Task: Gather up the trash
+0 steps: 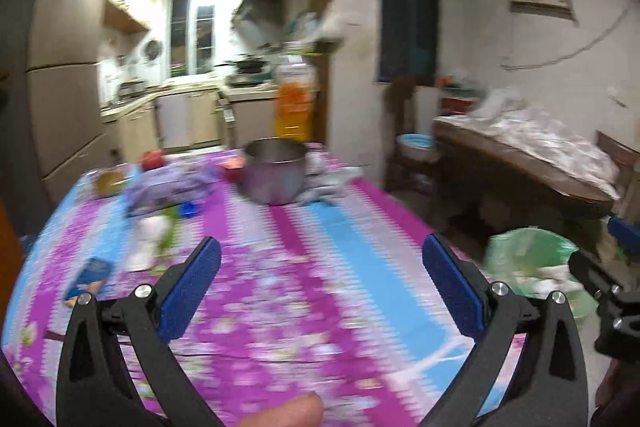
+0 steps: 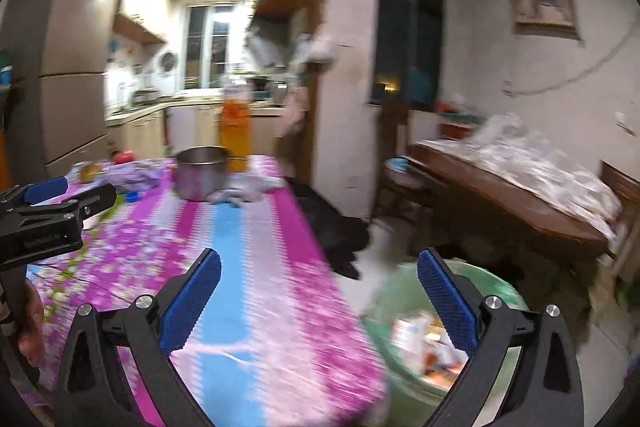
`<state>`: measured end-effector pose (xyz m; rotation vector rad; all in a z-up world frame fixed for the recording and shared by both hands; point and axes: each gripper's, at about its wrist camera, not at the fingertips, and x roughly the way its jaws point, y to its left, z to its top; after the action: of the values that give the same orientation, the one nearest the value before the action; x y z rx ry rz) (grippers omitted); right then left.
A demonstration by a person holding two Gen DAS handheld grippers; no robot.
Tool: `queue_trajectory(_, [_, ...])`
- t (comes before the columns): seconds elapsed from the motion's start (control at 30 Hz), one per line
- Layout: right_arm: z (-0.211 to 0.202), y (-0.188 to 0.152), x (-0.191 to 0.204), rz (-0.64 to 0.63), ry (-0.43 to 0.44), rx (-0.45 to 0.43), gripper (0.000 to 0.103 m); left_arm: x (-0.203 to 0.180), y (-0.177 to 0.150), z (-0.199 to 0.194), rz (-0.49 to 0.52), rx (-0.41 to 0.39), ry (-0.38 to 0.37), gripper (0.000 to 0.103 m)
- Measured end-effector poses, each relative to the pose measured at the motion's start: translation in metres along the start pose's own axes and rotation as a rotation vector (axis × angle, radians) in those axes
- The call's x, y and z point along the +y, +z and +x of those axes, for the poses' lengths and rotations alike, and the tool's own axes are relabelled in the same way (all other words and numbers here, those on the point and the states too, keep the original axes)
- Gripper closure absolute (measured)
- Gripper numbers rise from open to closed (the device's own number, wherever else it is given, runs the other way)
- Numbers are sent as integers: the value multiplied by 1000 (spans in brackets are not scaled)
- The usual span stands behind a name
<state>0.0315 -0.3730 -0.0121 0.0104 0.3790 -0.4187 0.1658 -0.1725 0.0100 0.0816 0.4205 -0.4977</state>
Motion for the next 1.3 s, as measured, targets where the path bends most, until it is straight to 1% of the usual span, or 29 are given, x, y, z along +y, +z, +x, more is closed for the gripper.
queue_trajectory(0.1, [-15,-14,-40,35,-76,7,5,-41,1,2,37,1,-71,6])
queue_trajectory(0.2, [-23,-24,-63,56,-119,11,5,-78,-1,0,73,-1,-127,6])
queue_trajectory(0.3, [-34,-38,-87,85,-158,11,5,-109,-10,-5,114,-7,-172,6])
queue_trajectory(0.37, [-45,-50,-102,102,-182,-8,5,-123,-18,-6,132,-10,-205,6])
queue_trajectory(0.43, [-63,-68,-116,120,-224,-34,5,-140,-33,-14,152,-50,-243,6])
queue_trajectory(0.5, [-79,-88,-131,154,-246,-45,5,-155,-48,-27,183,-116,-241,6])
queue_trajectory(0.57, [-93,-106,-139,172,-267,-51,5,-170,-65,-36,210,-130,-286,6])
queue_trajectory(0.63, [-108,-123,-144,184,-302,-64,5,-183,-75,-41,215,-128,-307,6])
queue_trajectory(0.73, [-126,-142,-150,202,-331,-95,5,-195,-91,-49,235,-130,-323,6])
queue_trajectory(0.9, [-145,-157,-148,184,-358,-142,5,-204,-112,-61,245,-130,-362,6])
queue_trajectory(0.97, [-153,-163,-147,175,-365,-182,5,-206,-117,-65,245,-130,-370,6])
queue_trajectory(1.07, [-160,-171,-148,170,-383,-212,5,-206,-124,-73,233,-154,-376,6])
queue_trajectory(1.17, [-168,-178,-147,181,-391,-220,5,-207,-126,-79,224,-190,-363,6])
queue_trajectory(1.3, [-169,-190,-148,191,-391,-202,5,-205,-127,-80,216,-195,-353,6])
